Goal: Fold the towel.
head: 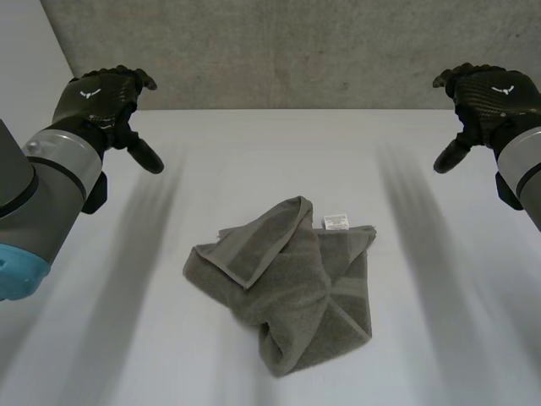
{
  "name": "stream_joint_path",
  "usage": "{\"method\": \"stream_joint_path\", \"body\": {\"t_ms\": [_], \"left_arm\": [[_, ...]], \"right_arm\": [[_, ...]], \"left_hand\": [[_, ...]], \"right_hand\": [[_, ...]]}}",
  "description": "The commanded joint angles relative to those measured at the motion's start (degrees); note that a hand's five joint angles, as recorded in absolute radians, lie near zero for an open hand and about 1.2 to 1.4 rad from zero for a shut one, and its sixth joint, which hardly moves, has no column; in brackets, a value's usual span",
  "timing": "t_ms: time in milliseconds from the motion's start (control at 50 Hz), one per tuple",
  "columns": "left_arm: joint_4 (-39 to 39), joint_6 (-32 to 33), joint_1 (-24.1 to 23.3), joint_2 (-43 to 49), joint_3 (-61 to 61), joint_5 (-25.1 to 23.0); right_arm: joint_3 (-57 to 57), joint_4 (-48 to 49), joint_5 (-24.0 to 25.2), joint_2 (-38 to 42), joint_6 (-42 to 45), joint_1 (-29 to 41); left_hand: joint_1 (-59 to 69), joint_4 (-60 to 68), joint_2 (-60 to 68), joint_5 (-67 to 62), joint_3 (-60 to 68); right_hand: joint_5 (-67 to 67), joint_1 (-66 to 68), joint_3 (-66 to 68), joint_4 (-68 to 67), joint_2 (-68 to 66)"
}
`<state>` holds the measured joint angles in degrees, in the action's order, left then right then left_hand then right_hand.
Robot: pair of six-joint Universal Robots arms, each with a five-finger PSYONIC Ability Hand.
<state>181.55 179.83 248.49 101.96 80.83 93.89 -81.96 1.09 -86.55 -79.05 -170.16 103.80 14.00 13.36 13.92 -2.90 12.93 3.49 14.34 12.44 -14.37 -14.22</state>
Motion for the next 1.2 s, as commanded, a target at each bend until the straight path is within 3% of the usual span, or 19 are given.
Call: {"method": "stream_joint_path", "body": {"t_ms": [20, 180, 340, 500, 620, 740, 780, 800, 840, 860, 880, 940, 1060, 1200], "left_arm": [[0.1, 0.0, -0.6, 1.6, 0.5, -1.9], [-0.1, 0.3, -5.0, 7.6, 0.4, -9.2], [0.5, 3.0, -9.9, 17.4, -1.6, -14.7], [0.6, 12.2, -13.7, 25.2, -6.1, -14.5], [0.6, 15.1, -14.1, 28.8, -8.2, -14.2], [0.6, 15.5, -14.3, 29.5, -9.5, -14.0], [0.6, 15.4, -14.1, 28.8, -9.5, -13.2], [0.6, 15.4, -14.1, 28.8, -9.5, -13.2], [0.6, 15.3, -13.8, 28.6, -9.5, -12.2], [0.4, 15.3, -13.6, 28.0, -9.4, -11.1], [0.5, 15.3, -13.4, 27.0, -9.0, -9.9], [0.5, 15.1, -12.6, 24.6, -8.2, -7.8], [0.5, 15.0, -9.0, 21.4, -7.0, -7.0], [3.1, 12.5, -5.5, 12.7, -6.6, -7.0]], "right_arm": [[-0.7, -2.2, 1.5, 0.7, 7.6, 1.8], [-5.1, -10.3, 6.5, 3.5, 11.1, 2.5], [-11.1, -10.0, 9.6, 7.0, 10.8, 4.8], [-12.4, -6.5, 10.2, 13.2, 4.1, 7.2], [-13.1, -3.3, 9.7, 17.0, -0.1, 9.4], [-13.5, -1.1, 9.5, 18.4, -0.5, 11.9], [-13.9, 0.6, 9.6, 18.8, -0.7, 13.1], [-13.9, 0.6, 9.6, 18.8, -0.7, 13.1], [-14.3, 2.2, 10.1, 18.8, -0.7, 13.7], [-14.3, 2.2, 10.1, 18.8, -0.7, 13.7], [-14.3, 2.7, 10.3, 18.6, -0.7, 13.9], [-13.7, 3.0, 10.3, 17.5, -0.7, 13.8], [-10.9, 2.9, 12.5, 14.1, -0.4, 12.7], [1.5, 2.8, 14.0, 6.6, -1.0, 9.8]], "left_hand": [[-2.4, -3.4, -2.4, 1.3, -2.9], [-2.3, -3.4, -2.2, 1.2, -2.9], [-2.3, -3.4, -2.2, 1.2, -2.9], [-1.6, -3.4, -1.5, 0.5, -2.9], [0.4, -3.4, 0.5, -1.5, -2.9], [20.6, -3.4, 20.7, -21.7, -2.9], [46.0, -3.4, 46.1, -47.1, -2.9], [46.2, -3.4, 46.3, -47.3, -2.9], [51.0, -3.4, 51.1, -52.2, -2.9], [54.2, -3.4, 54.3, -55.3, -2.9], [59.2, -3.4, 59.3, -60.3, -2.9], [66.0, -3.4, 66.1, -67.1, -2.9], [66.0, -3.4, 66.1, -67.1, -2.9], [66.0, -3.4, 66.1, -67.1, -2.9]], "right_hand": [[-3.5, -4.3, -2.4, 4.4, 4.2], [-3.5, -4.3, -2.4, 4.4, 4.2], [-3.5, -4.3, -2.4, 4.4, 4.2], [-3.5, -4.3, -2.4, 4.4, 4.2], [-3.5, -4.3, -2.4, 4.4, 4.2], [-1.6, -2.4, -2.4, 4.4, 2.3], [26.7, 25.9, -2.4, 4.4, -26.0], [26.9, 26.0, -2.4, 4.4, -26.1], [56.0, 55.1, -2.4, 4.4, -55.3], [56.1, 55.3, -2.4, 4.4, -55.4], [66.4, 65.6, -2.4, 4.4, -65.7], [66.5, 65.7, -2.4, 4.4, -65.8], [66.5, 65.7, -2.4, 4.4, -65.8], [66.5, 65.7, -2.4, 4.4, -65.8]]}}
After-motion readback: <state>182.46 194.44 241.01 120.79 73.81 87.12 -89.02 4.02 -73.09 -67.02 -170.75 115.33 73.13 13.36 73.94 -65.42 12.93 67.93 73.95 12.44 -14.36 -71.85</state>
